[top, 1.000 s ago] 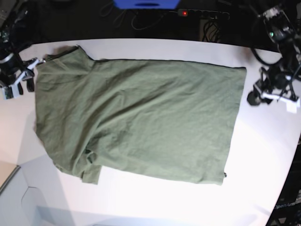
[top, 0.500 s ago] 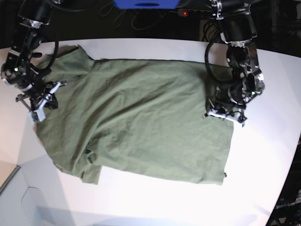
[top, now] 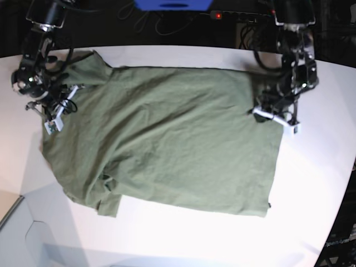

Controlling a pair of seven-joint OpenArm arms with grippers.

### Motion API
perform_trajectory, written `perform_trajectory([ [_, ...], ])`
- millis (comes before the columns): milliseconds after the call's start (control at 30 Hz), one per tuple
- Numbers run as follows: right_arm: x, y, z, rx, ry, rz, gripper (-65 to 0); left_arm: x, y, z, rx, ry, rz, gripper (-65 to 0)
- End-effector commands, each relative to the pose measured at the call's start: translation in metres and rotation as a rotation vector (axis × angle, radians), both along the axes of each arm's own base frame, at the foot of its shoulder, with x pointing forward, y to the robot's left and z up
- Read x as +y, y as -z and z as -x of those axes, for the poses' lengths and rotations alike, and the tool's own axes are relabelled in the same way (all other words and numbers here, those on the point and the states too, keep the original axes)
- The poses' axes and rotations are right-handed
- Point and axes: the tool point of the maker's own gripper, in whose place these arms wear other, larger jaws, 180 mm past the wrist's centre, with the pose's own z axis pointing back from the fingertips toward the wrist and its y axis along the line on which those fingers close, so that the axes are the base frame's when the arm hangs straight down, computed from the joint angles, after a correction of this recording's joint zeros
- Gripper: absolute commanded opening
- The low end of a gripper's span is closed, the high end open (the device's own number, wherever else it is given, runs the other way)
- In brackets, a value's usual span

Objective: Layout the t-shirt on the table in an organized manner, then fold the t-shirt properly
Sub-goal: 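Grasp the shirt's collar-side corners with both grippers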

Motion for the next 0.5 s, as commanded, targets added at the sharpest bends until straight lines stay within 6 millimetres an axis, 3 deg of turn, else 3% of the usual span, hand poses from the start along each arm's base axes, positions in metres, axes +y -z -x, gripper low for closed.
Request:
perform_trajectory([
  [0,-0.008,0.008,0.017,0.066,-0.003,0.039,-65.0,0.016,0.011,0.023,0.104,0.004,-0.064,-65.0],
  [100,-0.011,0.021,0.042,0.124,-0.007,0.049,-65.0,0.026,0.011,0.049,0.156,0.038,-0.102,-65.0],
  [233,0.008,0.019,0.065,0.146,-0.101,0.08,-65.0,0.037,-0.014,0.06,0.108,0.028,-0.141,-65.0],
  [333,0.025,-0.001,0.071,0.101,-0.172,0.111,-65.0,0.038,-0.054,0.05,-0.005,0.024,-0.16,-65.0],
  [467,0.033,-0.043,0.056,-0.022,-0.202,0.159,-65.0,0.04,-0.094,0.034,-0.129,-0.007,-0.116,-65.0],
])
